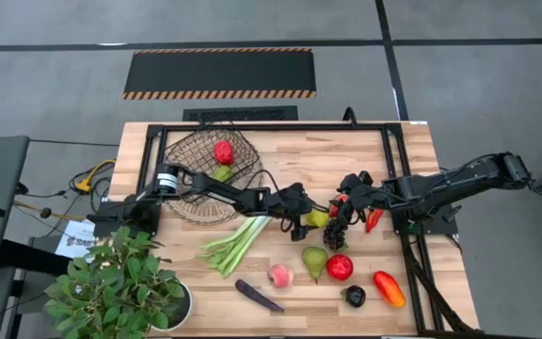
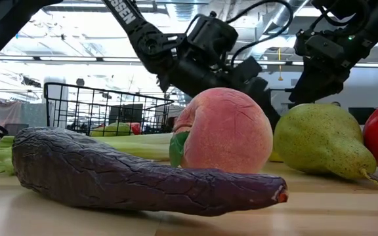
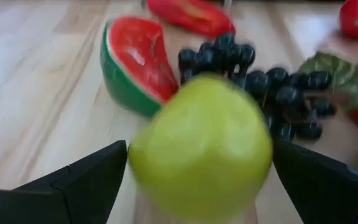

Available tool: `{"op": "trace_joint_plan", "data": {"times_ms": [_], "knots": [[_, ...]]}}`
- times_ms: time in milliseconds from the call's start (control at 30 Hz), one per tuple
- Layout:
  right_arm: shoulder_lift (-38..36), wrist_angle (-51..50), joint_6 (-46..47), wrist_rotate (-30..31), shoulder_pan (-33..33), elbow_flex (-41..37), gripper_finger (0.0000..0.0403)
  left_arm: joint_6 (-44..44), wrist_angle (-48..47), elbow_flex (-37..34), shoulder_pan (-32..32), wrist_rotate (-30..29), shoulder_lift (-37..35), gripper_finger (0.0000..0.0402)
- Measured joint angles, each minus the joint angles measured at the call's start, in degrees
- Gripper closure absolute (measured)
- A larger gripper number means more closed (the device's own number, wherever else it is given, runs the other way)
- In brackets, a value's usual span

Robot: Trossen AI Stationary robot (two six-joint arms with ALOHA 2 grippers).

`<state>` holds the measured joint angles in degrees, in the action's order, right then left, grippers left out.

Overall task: Build produce basket
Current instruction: Put the green apple into the wire basket

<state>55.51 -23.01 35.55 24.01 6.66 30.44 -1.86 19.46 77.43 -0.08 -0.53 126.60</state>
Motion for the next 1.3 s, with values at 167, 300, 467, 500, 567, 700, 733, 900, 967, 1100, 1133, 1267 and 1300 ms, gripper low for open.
{"op": "trace_joint_plan", "data": {"times_ms": [167,300,467,500,567,700,733,900,967,1100,1133,1267,1300], "knots": [[0.0,0.1,0.0,-0.02,0.0,0.0,0.0148,-0.6,-0.5,-0.04,-0.23,-0.18,0.13,0.0017],[0.0,0.09,-0.02,0.0,0.0,0.0,0.0148,-1.33,-0.48,-0.04,-0.31,-0.18,-0.17,0.0028],[0.0,0.04,-0.2,0.0,0.0,0.0,0.0148,-1.86,-0.71,-0.04,-0.31,-0.18,-0.24,0.0077],[0.0,0.03,-0.2,0.0,0.0,0.0,0.0148,-1.98,-0.71,-0.02,-0.31,-0.19,-0.24,0.0087],[0.0,0.05,-0.2,0.0,0.0,0.0,0.0148,-2.78,-0.69,-0.02,-0.31,-0.23,-0.24,0.0104],[0.0,0.01,-0.2,0.0,0.0,0.0,0.0148,-4.67,-0.67,-0.02,-0.29,-0.27,-0.24,0.0117],[0.0,0.01,-0.2,0.0,0.0,0.0,0.0148,-4.93,-0.67,-0.02,-0.31,-0.36,-0.24,0.0118],[0.0,-0.13,-0.2,0.02,0.0,0.0,0.0148,-7.8,-1.5,-0.02,-0.31,-1.43,-0.64,0.012],[0.0,-0.15,-0.2,0.01,0.0,0.0,0.0148,-8.85,-3.39,-0.02,-0.31,-1.68,-1.35,0.012],[0.0,-0.24,-0.09,0.02,0.0,0.0,0.0148,-9.14,-7.78,-0.06,-0.31,-4.95,-3.53,0.0121],[0.0,-0.36,-0.04,0.02,0.0,0.0,0.0148,-9.17,-8.74,-0.06,-0.31,-5.52,-4.22,0.0121],[0.0,-0.33,0.01,0.02,0.0,0.0,0.0148,-9.87,-13.22,-0.06,-0.31,-8.73,-7.79,0.0121],[0.0,-0.35,0.03,0.03,0.0,0.0,0.0148,-9.89,-14.83,-0.04,-0.31,-9.83,-8.82,0.0121]]}}
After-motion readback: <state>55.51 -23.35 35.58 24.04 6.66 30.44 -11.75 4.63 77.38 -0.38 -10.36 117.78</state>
